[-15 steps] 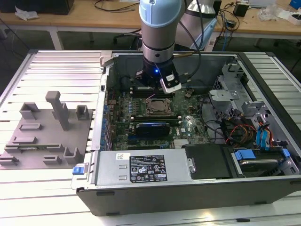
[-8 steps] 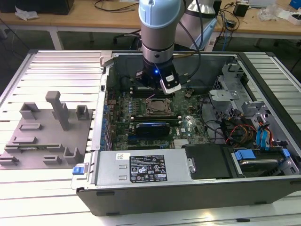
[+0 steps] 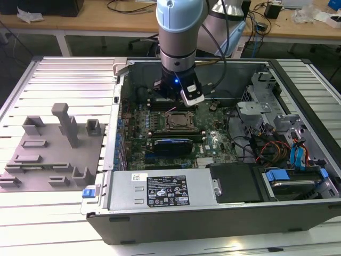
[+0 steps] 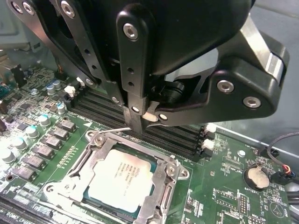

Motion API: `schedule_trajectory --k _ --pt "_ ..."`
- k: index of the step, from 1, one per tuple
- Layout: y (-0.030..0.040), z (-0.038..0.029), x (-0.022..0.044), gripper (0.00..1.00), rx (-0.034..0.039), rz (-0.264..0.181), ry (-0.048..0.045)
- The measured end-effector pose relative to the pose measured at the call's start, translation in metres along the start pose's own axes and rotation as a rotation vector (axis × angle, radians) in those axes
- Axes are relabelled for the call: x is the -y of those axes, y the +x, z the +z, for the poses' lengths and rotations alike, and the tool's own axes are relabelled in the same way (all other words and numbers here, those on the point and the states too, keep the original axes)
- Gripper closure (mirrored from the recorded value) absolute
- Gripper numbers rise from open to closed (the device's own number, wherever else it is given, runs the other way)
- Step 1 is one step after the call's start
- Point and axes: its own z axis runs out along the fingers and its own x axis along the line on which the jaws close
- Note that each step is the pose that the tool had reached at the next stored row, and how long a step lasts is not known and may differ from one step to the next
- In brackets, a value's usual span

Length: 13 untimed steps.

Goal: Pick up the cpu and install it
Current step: 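Install the first cpu locking lever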

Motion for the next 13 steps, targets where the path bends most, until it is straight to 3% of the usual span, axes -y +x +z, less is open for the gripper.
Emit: schedule_trajectory --k 7,10,13 --pt "0.0017 0.0030 -0.0041 0.89 0.0041 -0.001 -0.0001" --pt "0.0020 0.0048 -0.0036 0.89 0.0207 -0.005 0.0014" --pt "0.0025 0.0062 -0.0032 0.89 0.0427 -0.006 0.0031"
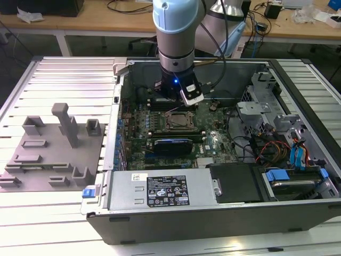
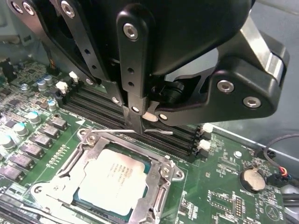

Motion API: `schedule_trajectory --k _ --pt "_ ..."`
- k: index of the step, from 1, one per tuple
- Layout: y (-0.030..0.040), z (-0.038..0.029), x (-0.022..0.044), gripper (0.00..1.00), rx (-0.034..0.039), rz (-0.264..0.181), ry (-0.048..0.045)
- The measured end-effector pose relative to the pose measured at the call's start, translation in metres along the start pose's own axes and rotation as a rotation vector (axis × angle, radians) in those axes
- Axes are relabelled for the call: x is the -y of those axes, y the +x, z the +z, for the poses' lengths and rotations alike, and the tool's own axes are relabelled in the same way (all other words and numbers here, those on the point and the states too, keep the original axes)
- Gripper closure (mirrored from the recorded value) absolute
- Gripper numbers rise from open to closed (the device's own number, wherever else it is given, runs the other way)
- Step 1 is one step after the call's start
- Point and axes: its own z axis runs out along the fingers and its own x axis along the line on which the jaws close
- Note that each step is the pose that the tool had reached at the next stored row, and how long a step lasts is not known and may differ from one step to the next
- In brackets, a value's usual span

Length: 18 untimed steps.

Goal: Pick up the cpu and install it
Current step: 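Install the first cpu locking lever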

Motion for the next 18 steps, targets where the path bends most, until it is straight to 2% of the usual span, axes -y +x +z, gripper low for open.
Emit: schedule_trajectory --k 2,5,9,14,17,18 --pt "0.0002 0.0010 0.0002 0.89 0.0142 0.005 0.0024" --pt "0.0004 0.0027 0.0007 0.89 0.0240 0.031 0.0064" --pt "0.0011 0.0042 -0.0004 0.89 0.0321 0.061 0.0098" --pt "0.0039 0.0062 -0.0030 0.89 0.0375 0.077 0.0110" --pt "0.0059 0.0080 -0.0025 0.89 0.0496 0.075 0.0090" --pt "0.0065 0.0089 -0.0022 0.89 0.0557 0.074 0.0080"
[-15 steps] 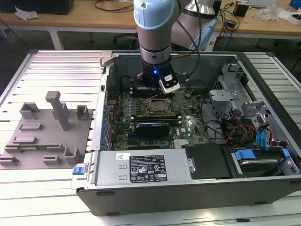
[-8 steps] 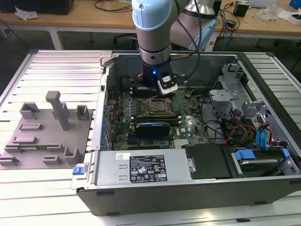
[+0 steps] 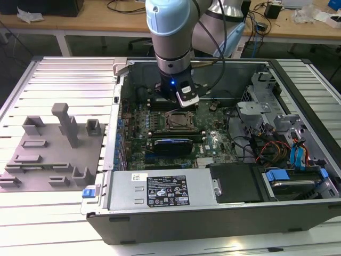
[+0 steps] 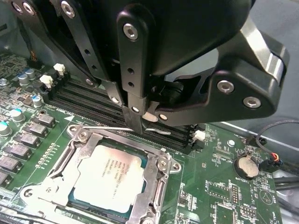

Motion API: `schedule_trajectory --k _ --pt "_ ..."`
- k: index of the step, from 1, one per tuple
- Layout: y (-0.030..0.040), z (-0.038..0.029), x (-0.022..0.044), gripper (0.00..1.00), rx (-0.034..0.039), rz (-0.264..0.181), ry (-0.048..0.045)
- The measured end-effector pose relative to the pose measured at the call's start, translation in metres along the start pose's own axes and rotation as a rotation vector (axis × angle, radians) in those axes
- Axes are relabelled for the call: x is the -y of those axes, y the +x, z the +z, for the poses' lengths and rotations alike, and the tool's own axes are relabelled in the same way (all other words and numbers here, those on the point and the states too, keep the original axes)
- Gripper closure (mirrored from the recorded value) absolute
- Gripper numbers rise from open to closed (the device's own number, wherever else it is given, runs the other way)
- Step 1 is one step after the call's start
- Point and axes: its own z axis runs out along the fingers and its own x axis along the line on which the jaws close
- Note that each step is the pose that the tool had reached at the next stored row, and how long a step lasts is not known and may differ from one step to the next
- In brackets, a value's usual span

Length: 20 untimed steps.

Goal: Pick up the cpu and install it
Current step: 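Install the first cpu locking lever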

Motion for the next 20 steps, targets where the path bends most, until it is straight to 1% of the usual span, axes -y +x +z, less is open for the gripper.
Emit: schedule_trajectory --k 2,4,7,12,16,20 --pt "0.0005 0.0014 0.0004 0.89 0.0080 -0.001 -0.0015" --pt "0.0017 0.0045 0.0014 0.89 0.0158 -0.002 -0.0032" --pt "0.0025 0.0057 0.0018 0.89 0.0179 -0.003 -0.0026" --pt "0.0031 0.0100 0.0029 0.89 0.0220 -0.002 0.0018" --pt "0.0034 0.0118 0.0035 0.89 0.0231 -0.002 0.0064" --pt "0.0027 0.0129 0.0035 0.89 0.0237 -0.001 0.0065"
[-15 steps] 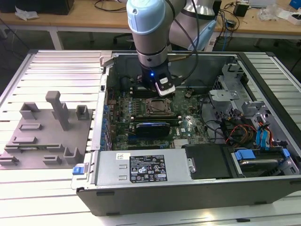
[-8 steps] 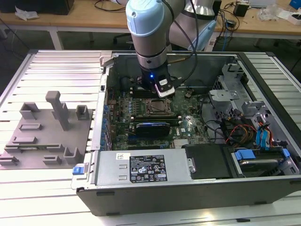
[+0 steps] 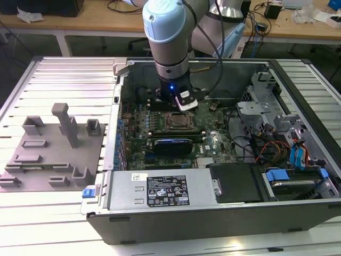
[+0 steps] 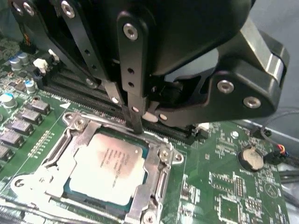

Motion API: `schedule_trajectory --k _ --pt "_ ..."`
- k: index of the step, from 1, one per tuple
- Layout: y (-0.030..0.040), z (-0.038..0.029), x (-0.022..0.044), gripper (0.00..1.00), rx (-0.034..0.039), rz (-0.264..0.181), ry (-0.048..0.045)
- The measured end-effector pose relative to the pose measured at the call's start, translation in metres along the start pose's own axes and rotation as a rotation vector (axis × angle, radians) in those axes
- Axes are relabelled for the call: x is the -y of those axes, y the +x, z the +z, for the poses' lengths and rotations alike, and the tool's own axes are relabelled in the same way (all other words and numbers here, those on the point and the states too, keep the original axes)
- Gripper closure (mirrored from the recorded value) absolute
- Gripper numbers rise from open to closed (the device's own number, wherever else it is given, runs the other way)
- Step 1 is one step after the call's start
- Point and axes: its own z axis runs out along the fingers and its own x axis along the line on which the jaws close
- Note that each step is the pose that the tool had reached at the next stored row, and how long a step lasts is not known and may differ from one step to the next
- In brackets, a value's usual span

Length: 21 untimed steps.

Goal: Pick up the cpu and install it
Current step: 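Install the first cpu locking lever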

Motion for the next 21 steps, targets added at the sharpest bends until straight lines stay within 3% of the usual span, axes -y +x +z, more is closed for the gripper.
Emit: schedule_trajectory --k 6,15,21 --pt "-0.0058 0.0013 -0.0012 0.89 0.0005 0.002 0.0004" --pt "-0.0063 -0.0010 -0.0017 0.89 0.0011 0.004 0.0006" --pt "-0.0062 0.0019 0.0006 0.89 0.0011 0.005 0.0006"
